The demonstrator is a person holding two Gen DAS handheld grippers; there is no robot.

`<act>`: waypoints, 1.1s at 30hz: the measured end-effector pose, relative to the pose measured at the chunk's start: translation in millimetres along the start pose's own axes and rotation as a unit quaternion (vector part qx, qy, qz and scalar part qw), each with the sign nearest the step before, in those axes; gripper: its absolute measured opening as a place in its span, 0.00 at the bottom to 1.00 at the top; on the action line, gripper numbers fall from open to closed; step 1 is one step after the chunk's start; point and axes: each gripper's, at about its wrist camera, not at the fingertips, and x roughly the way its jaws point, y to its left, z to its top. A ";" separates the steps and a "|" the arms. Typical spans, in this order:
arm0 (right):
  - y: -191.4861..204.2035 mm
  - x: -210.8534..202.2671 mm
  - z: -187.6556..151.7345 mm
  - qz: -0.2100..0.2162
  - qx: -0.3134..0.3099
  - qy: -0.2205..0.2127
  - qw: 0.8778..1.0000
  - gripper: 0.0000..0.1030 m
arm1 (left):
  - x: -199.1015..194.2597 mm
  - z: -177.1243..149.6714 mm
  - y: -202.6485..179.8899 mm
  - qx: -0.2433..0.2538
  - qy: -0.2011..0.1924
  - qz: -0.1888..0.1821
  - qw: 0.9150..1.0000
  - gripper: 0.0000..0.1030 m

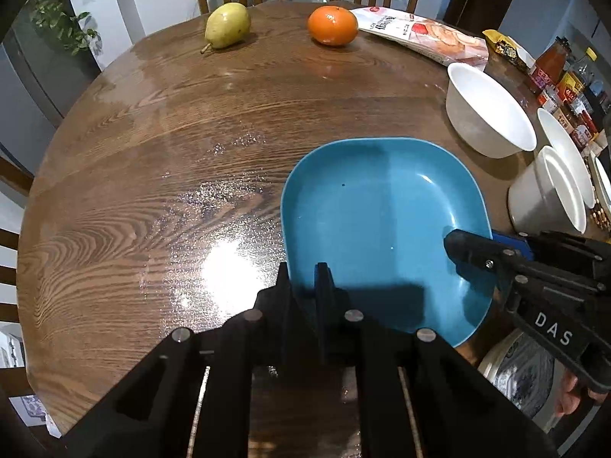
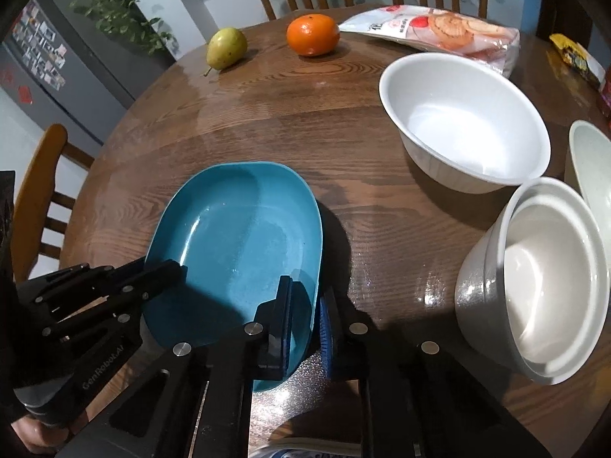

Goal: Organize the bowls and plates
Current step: 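Lift the teal plate with both grippers and carry it toward the stacked plates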

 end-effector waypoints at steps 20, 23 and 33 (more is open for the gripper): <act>2.0 -40.5 -5.3 0.028 -0.009 -0.030 0.999 0.09 | -42.7 -10.1 -9.2 -0.011 -0.047 0.021 0.999 0.09; 1.0 -50.9 -11.4 0.035 -0.012 -0.033 0.999 0.09 | -52.2 -14.6 -14.3 -0.010 -0.054 0.027 0.998 0.09; -15.1 -91.3 -41.6 0.046 -0.016 -0.048 0.998 0.09 | -80.7 -35.5 -49.6 0.002 -0.072 0.030 0.997 0.10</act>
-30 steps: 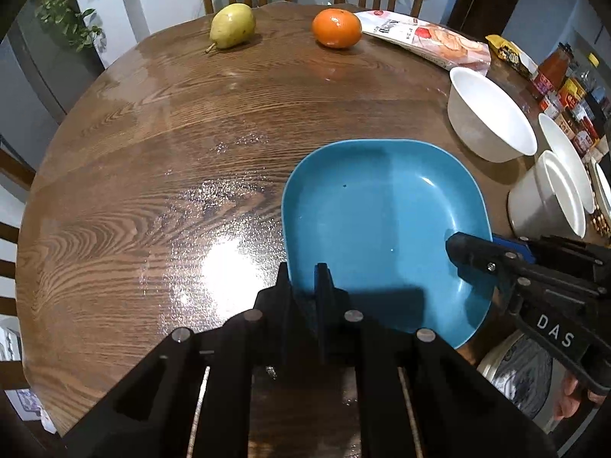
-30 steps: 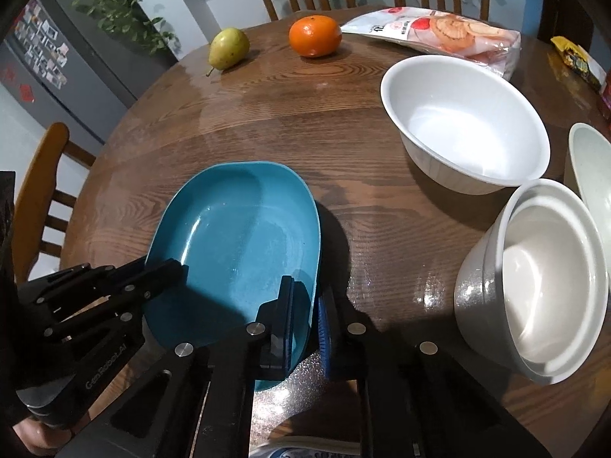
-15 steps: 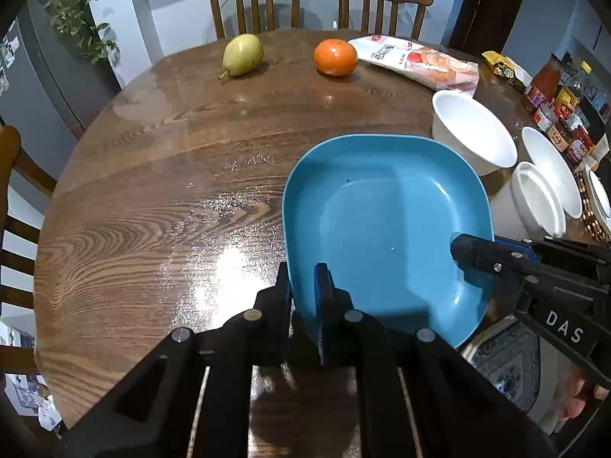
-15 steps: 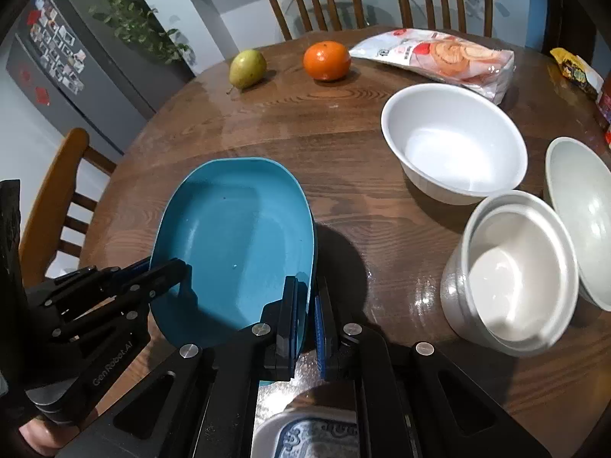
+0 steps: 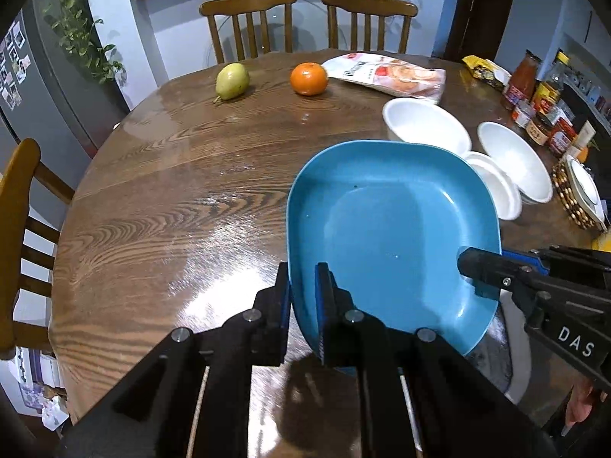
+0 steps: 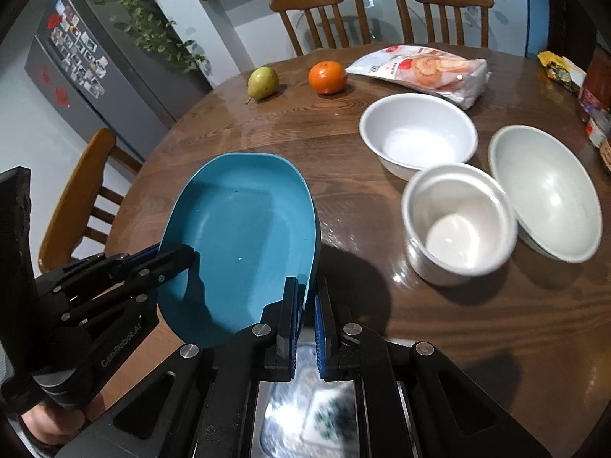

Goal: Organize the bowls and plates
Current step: 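Lift the teal plate with both grippers and carry it toward the stacked plates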

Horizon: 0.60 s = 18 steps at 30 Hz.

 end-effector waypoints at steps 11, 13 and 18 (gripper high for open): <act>-28.8 -38.8 -32.1 0.000 0.009 -0.001 1.000 0.09 | -22.1 -22.0 -47.8 0.022 0.000 -0.003 1.000 0.10; -31.9 -42.3 -36.4 0.002 0.008 0.003 1.000 0.09 | -24.9 -26.4 -53.7 0.021 0.002 -0.002 1.000 0.10; -36.8 -47.2 -49.3 0.003 0.000 0.015 1.000 0.09 | -27.0 -42.8 -64.1 0.015 0.014 -0.004 1.000 0.10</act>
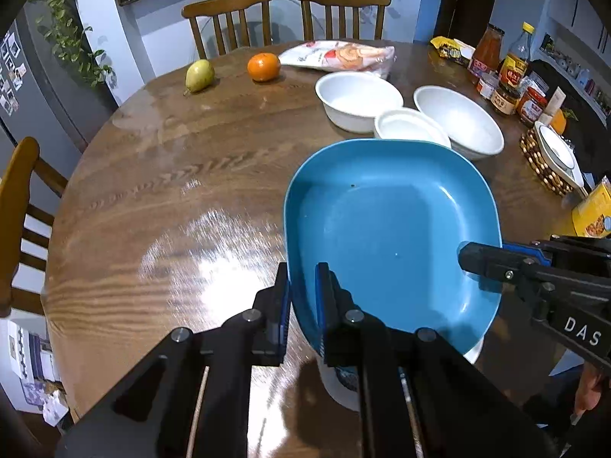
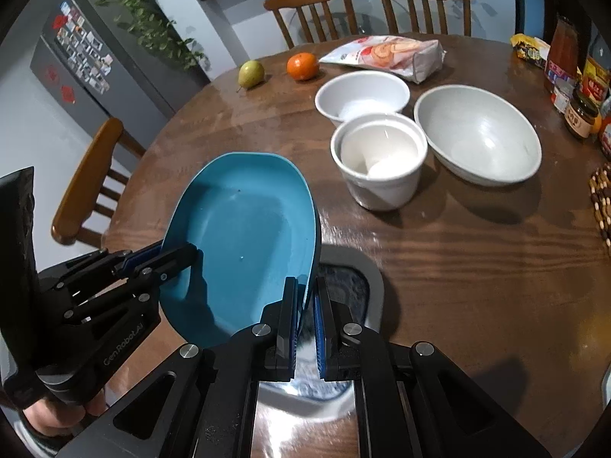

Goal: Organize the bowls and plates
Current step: 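Lift the teal plate with both grippers and carry it toward the stacked plates, then lower the teal plate onto the stacked patterned plates with both grippers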

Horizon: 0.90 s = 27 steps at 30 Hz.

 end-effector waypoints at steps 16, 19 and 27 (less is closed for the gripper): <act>-22.3 21.3 -34.3 -0.012 -0.006 0.058 0.998 0.09 | 27.3 -34.5 -24.8 -0.011 0.061 -0.001 0.998 0.11; -24.7 26.6 -38.1 -0.017 -0.006 0.063 0.998 0.09 | 32.5 -35.8 -26.9 -0.010 0.067 0.000 0.998 0.10; -27.1 31.5 -38.1 -0.028 -0.009 0.066 0.997 0.09 | 39.9 -33.0 -30.2 0.000 0.073 0.005 0.997 0.10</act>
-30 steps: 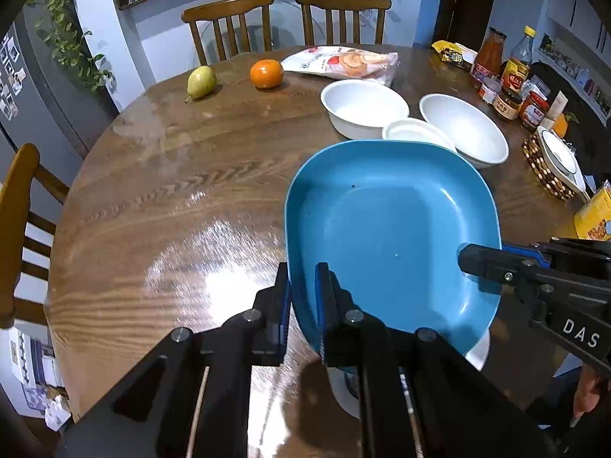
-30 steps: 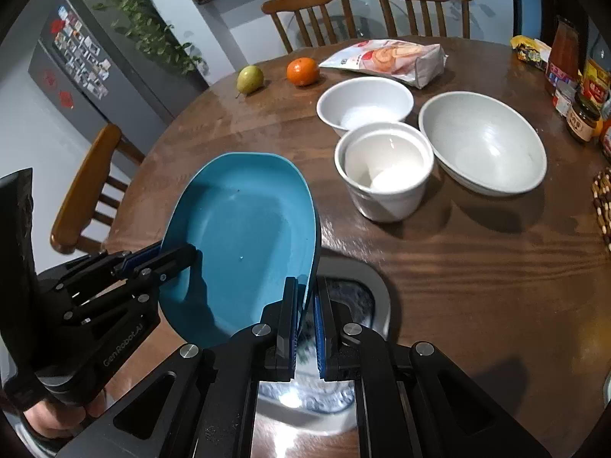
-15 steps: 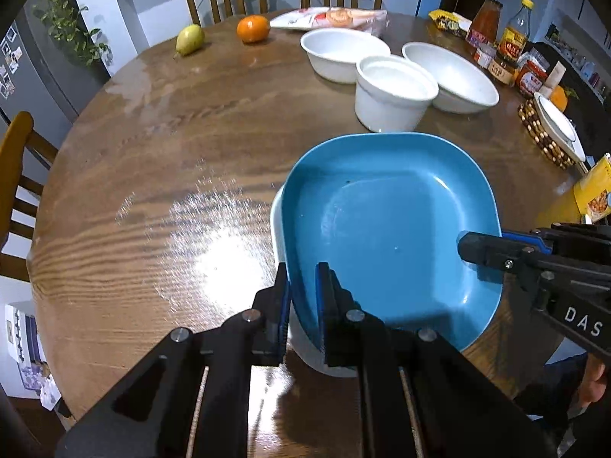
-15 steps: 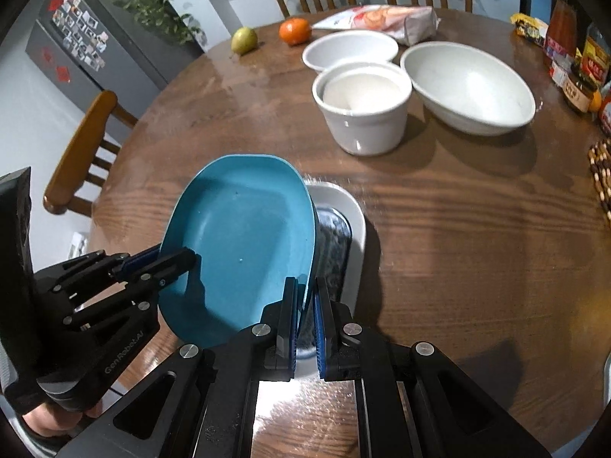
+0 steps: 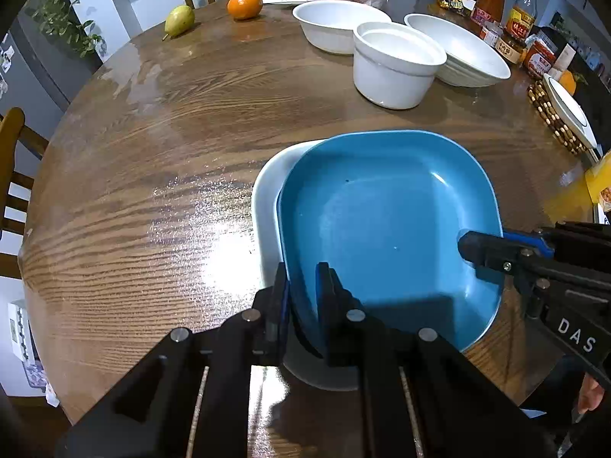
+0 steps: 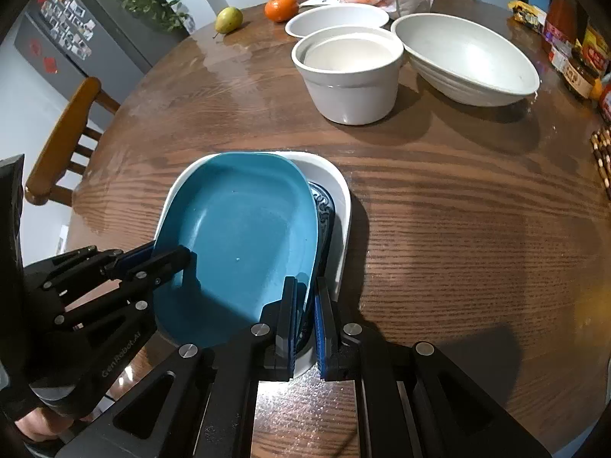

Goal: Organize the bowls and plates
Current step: 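Lower the teal plate onto the stacked patterned plates with both grippers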

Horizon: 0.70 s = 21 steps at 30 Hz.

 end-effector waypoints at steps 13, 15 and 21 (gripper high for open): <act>9.3 -2.3 1.3 -0.032 -0.022 -0.010 0.999 0.09 | -1.5 4.3 0.4 0.008 -0.005 0.006 1.000 0.13; 9.8 -2.9 1.5 -0.037 -0.024 -0.011 0.999 0.09 | -2.0 4.8 -0.8 0.010 -0.006 0.008 1.000 0.13; 14.6 -7.6 2.4 -0.055 -0.038 -0.020 0.998 0.12 | -3.0 4.3 -2.0 0.013 -0.006 0.005 1.000 0.18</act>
